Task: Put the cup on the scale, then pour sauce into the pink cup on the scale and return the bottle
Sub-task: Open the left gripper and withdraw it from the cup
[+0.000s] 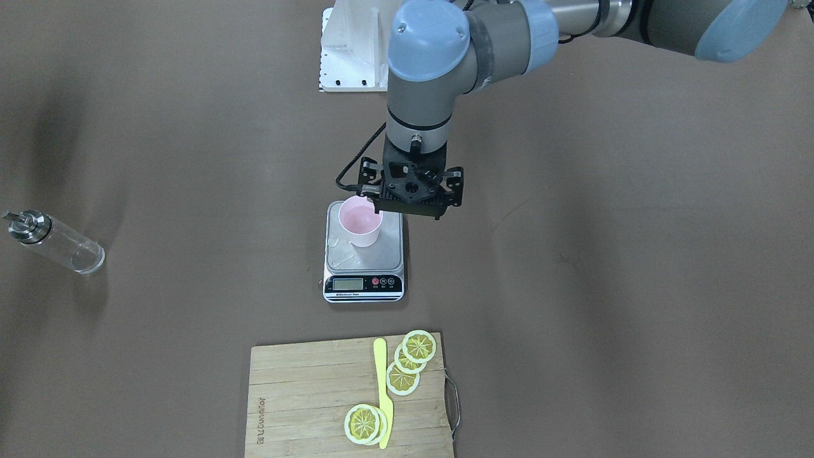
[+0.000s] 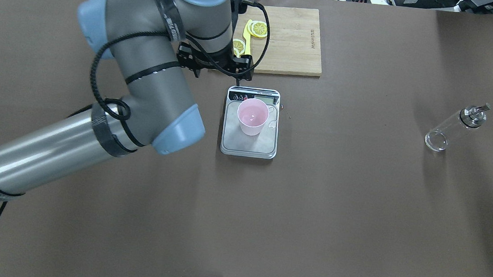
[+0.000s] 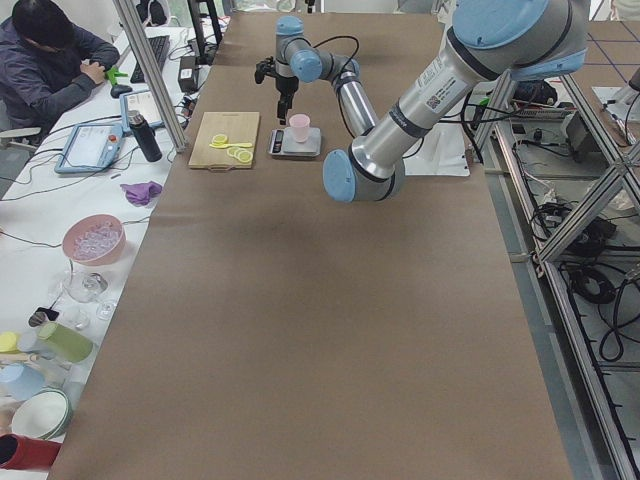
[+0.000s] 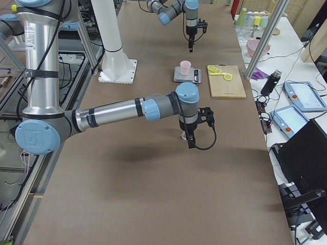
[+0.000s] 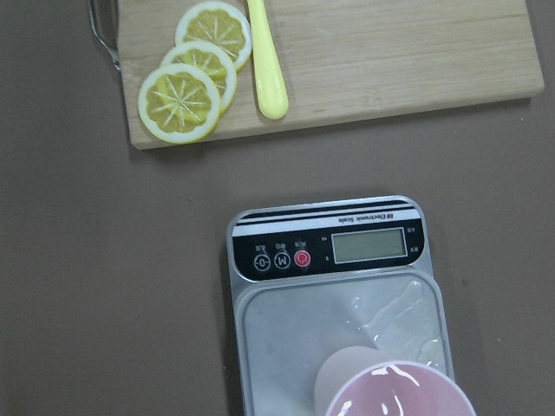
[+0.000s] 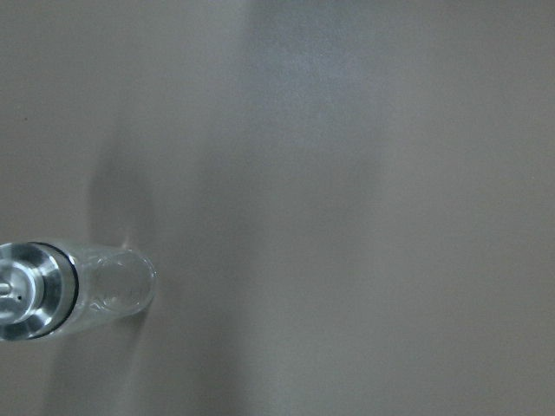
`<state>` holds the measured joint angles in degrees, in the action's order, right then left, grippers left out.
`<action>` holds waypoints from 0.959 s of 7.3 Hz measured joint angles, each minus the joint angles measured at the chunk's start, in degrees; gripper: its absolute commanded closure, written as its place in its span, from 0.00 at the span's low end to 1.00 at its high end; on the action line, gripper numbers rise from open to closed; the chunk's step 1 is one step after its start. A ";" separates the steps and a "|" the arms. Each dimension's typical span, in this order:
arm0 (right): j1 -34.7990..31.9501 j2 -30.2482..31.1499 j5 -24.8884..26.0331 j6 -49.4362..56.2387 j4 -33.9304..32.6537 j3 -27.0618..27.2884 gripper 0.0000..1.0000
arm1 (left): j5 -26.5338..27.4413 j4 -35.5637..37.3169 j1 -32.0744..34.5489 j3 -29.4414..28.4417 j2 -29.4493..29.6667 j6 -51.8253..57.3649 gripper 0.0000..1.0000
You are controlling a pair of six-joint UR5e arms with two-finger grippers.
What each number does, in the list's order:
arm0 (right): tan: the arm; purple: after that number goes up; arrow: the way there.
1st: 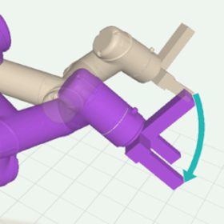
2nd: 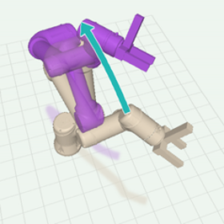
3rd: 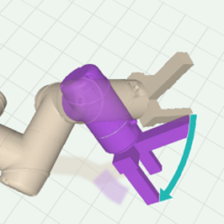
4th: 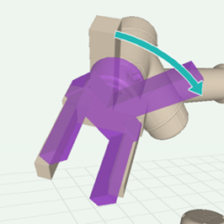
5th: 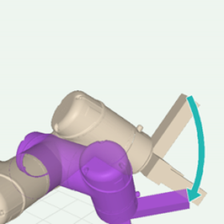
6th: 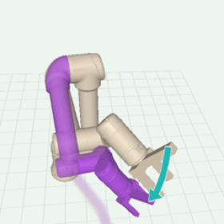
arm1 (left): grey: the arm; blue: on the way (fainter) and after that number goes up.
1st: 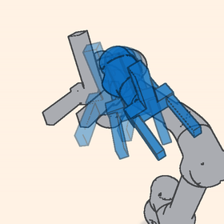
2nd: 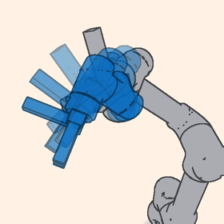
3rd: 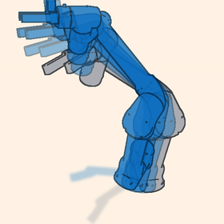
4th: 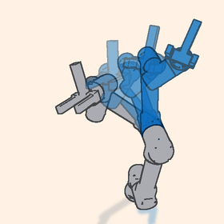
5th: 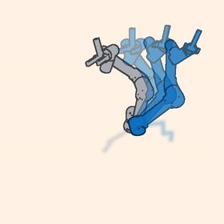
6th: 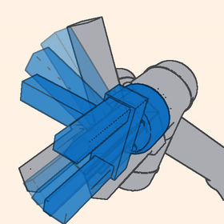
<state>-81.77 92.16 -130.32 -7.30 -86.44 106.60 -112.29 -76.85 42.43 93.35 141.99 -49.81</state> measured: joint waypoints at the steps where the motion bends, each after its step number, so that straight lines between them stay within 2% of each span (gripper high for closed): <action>1: 0.08 -0.05 -0.01 0.00 0.42 0.23 0.00 | -1.72 4.15 4.28 5.62 -4.82 7.72 0.02; 2: 0.15 0.02 -0.08 -0.01 1.95 0.34 0.00 | -3.97 5.91 9.64 9.30 -10.15 16.55 0.02; 4: 0.28 0.40 -1.06 -0.01 6.59 0.36 0.00 | -6.73 6.83 20.81 10.73 -18.31 33.77 0.02; 6: 0.36 0.59 -1.78 -0.01 10.10 0.33 0.00 | -9.10 6.02 29.53 7.31 -26.15 43.55 0.02; 7: 0.37 0.62 -1.86 0.03 10.76 0.36 0.00 | -10.03 3.38 33.29 5.28 -31.17 47.92 0.02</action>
<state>-81.39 92.79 -132.18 -7.28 -75.68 106.96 -122.32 -73.47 75.72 98.63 110.81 -1.89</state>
